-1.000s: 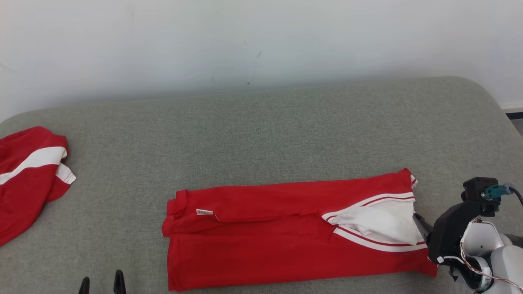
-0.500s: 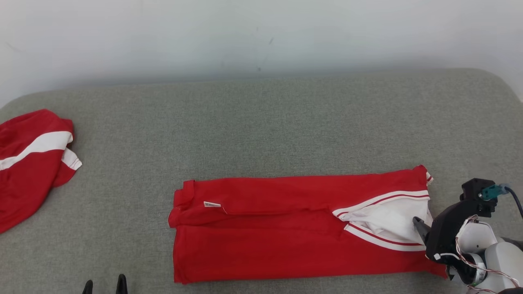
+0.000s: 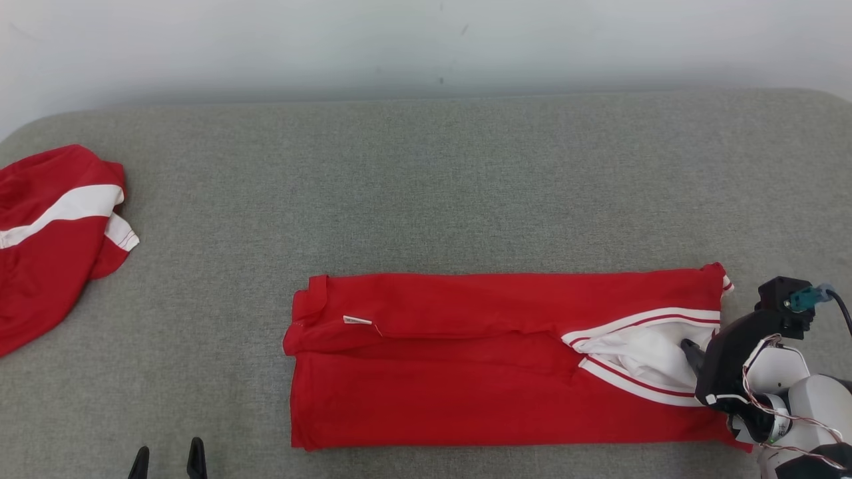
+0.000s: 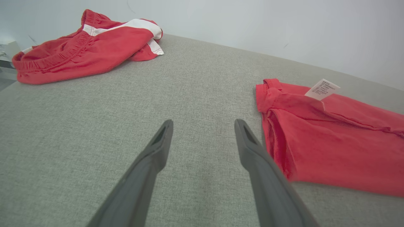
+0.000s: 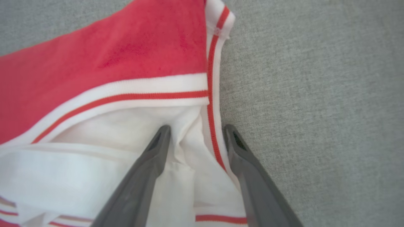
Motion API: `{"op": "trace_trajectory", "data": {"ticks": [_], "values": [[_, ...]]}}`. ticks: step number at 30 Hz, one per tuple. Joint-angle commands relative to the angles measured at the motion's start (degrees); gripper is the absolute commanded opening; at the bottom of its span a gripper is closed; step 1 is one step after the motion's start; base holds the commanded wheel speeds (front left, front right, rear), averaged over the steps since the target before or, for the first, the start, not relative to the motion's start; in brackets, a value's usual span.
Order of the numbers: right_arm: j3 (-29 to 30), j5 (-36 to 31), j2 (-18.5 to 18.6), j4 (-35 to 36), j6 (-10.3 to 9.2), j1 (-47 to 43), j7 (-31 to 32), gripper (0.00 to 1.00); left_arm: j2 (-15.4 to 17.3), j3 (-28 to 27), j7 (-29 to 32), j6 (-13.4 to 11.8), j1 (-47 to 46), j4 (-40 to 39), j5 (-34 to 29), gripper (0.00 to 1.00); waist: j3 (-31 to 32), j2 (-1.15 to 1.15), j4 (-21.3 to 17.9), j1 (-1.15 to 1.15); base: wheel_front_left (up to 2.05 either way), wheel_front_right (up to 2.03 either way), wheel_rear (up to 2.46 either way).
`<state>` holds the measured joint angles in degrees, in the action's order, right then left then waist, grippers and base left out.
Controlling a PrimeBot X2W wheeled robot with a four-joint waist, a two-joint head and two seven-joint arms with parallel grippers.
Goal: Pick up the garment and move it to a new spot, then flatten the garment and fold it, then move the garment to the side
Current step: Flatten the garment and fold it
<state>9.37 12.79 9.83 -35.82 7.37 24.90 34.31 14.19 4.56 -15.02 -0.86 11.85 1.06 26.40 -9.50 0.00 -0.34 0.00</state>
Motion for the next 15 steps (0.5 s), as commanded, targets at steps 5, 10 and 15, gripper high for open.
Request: {"op": "trace_trajectory", "data": {"ticks": [5,10,15], "values": [[-1.67,0.96,0.27,-2.3,0.12,-0.71,0.48,0.0,0.2,-0.22,-0.01,0.35,-0.72,0.83,0.23,1.0,-0.02,0.0,0.23,0.0,0.0,0.0,0.0],[1.3,-0.72,2.48,-0.56,-0.01,0.14,-3.08,0.0,-0.02,-0.55,-0.07,0.74,-0.8,1.49,0.57,1.0,0.94,0.0,-0.41,0.0,0.0,0.0,0.0],[4.14,-2.32,3.88,0.55,0.01,0.07,-4.1,0.0,-0.12,-1.09,-0.12,0.73,-0.54,1.47,0.45,1.0,1.52,0.0,-1.01,0.0,0.0,0.0,0.0]]}}
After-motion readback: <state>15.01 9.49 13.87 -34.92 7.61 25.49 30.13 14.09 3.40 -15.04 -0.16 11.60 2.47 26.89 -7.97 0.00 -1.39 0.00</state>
